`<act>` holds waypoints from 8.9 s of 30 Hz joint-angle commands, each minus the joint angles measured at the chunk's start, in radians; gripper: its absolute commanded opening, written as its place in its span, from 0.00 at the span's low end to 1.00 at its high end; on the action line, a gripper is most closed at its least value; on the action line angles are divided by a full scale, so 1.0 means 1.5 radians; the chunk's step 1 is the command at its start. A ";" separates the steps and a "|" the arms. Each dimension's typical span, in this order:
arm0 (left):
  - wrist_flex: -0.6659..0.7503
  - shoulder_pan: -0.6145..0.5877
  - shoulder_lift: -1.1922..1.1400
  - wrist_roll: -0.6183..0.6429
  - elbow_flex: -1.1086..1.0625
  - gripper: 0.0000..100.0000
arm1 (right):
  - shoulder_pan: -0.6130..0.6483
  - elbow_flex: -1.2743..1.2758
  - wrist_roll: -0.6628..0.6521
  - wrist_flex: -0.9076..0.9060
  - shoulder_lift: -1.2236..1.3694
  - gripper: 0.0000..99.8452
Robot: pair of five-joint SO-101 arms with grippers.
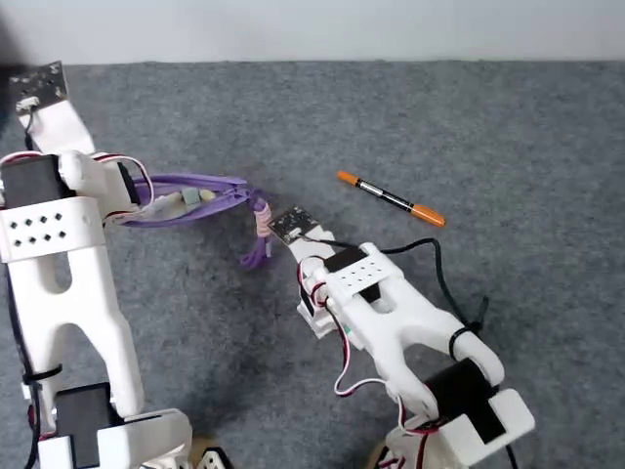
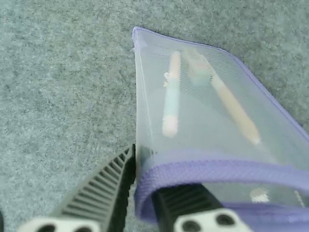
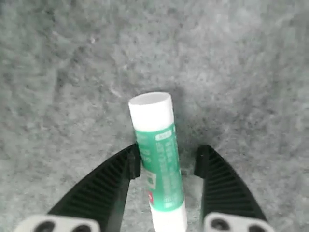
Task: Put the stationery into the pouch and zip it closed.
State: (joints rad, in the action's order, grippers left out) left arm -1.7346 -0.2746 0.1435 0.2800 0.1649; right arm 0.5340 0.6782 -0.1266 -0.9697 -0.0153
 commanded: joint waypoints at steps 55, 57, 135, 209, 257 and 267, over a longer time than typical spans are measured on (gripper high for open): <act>-0.012 0.116 0.010 0.041 0.171 0.01 | 0.139 -0.023 0.084 0.767 -0.388 0.01; -0.012 0.115 0.010 0.041 0.170 0.01 | 0.137 -0.023 0.084 0.789 -0.356 0.01; -0.012 0.114 0.005 0.038 0.095 0.01 | -0.224 -1.090 -0.215 -0.161 0.710 0.24; -0.012 0.119 0.010 0.040 0.037 0.01 | 0.123 -0.764 0.271 -0.400 -0.295 0.01; -0.012 0.119 0.010 0.040 0.037 0.01 | 0.123 -0.015 0.121 0.688 -0.307 0.04; -0.011 0.119 0.005 0.040 0.037 0.01 | 0.120 -0.015 0.122 0.520 -0.403 0.13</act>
State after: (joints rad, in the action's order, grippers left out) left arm -1.7361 -0.1059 0.1465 0.3307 0.2186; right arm 0.7135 0.6613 0.0637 -0.1626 -0.5493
